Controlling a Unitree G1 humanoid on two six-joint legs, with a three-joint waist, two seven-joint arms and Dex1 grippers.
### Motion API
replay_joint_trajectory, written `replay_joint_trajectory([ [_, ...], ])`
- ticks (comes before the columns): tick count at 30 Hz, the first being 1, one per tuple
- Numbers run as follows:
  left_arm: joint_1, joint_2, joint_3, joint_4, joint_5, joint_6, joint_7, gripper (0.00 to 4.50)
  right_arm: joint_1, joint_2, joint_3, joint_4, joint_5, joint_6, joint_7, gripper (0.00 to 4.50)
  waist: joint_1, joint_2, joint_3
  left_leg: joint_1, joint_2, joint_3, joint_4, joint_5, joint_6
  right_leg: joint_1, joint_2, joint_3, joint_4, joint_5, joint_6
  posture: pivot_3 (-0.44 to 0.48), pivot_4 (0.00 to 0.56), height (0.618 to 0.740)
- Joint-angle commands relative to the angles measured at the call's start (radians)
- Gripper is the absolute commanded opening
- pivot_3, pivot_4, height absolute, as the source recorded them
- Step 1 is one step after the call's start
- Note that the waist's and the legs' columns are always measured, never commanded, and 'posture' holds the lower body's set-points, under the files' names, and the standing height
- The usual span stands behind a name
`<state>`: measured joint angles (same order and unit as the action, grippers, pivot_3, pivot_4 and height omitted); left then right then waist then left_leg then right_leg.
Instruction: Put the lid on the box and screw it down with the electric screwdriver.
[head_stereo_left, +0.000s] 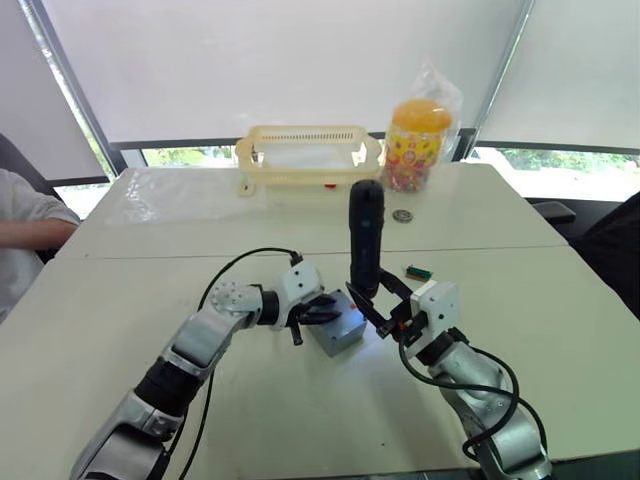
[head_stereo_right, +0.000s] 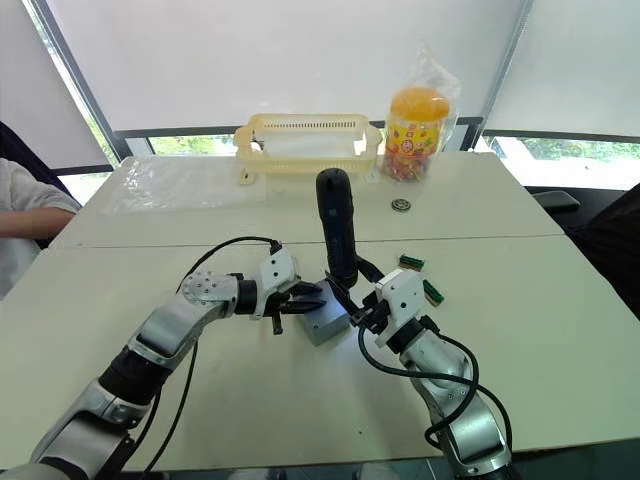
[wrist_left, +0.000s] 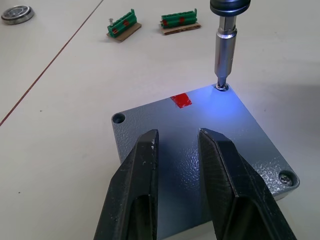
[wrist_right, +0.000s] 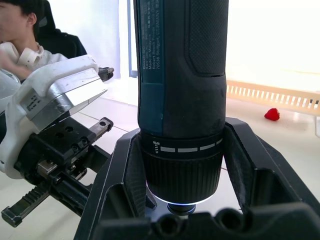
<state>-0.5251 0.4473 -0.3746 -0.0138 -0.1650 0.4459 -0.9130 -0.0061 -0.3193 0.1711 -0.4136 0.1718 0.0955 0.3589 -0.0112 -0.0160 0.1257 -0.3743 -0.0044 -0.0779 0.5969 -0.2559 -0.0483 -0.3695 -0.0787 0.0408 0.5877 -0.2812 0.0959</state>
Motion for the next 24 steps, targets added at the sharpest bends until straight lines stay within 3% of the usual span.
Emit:
replay_joint_trajectory([
  [1,0.069,0.036,-0.089,0.09,0.083,0.076,-0.004,1.25,0.079,-0.018,-0.029,0.158,-0.031,0.109,-0.022,1.77,0.001,-0.001,-0.001,0.0,0.0,0.0,0.0,0.0,0.0,0.0,-0.001,0.0,0.0,0.0,-0.001,0.0,0.15,0.74],
  [24,0.057,0.02,-0.092,0.109,0.087,0.069,-0.006,1.25,0.078,-0.009,-0.053,0.122,-0.041,0.041,-0.036,1.77,0.003,-0.002,-0.002,-0.001,0.0,0.001,-0.001,0.0,0.0,0.0,-0.003,-0.002,-0.006,0.0,-0.001,0.0,0.15,0.74],
])
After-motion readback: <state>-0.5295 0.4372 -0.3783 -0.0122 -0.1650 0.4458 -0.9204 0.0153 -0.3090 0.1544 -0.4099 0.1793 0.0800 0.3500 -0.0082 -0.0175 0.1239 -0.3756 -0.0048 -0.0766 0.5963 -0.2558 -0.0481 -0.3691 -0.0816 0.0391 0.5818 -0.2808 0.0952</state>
